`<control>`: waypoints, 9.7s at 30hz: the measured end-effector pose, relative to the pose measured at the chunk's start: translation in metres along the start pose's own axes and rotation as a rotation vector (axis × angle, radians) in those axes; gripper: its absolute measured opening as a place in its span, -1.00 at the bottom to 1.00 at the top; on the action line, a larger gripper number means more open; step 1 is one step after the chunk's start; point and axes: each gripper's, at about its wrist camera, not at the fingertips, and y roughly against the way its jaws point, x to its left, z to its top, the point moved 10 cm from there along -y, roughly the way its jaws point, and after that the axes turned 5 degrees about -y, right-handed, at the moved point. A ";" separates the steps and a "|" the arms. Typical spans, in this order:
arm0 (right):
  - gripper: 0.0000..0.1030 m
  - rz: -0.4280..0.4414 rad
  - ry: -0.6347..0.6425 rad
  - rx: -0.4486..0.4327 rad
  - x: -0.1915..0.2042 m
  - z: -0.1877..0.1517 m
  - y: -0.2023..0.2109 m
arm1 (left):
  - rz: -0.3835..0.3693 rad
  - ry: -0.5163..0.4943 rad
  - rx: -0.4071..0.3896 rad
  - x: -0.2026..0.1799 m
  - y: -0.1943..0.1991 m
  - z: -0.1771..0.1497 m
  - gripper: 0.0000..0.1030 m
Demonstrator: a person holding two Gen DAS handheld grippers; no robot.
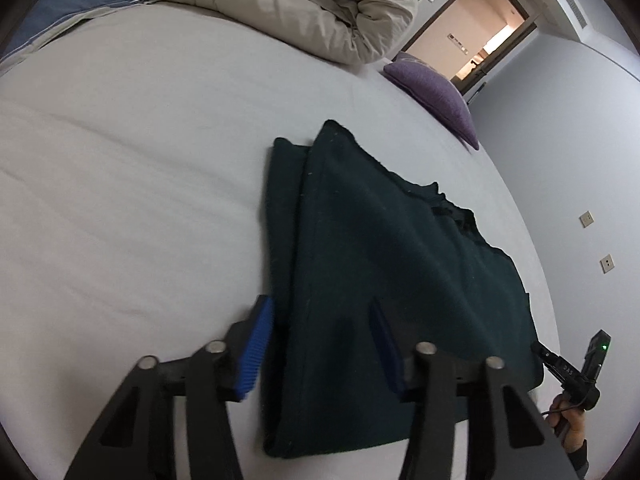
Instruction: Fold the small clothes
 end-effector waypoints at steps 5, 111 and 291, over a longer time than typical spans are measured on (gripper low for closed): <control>-0.55 -0.056 0.047 -0.034 -0.001 -0.014 0.028 | 0.047 -0.025 -0.017 0.000 0.007 -0.009 -0.10; -0.24 0.311 -0.440 -0.110 -0.023 -0.001 0.018 | 0.186 -0.426 0.011 -0.096 -0.067 -0.020 0.44; -0.07 0.526 0.213 0.340 0.210 -0.081 -0.037 | -0.135 -0.156 0.119 -0.124 -0.036 -0.041 -0.86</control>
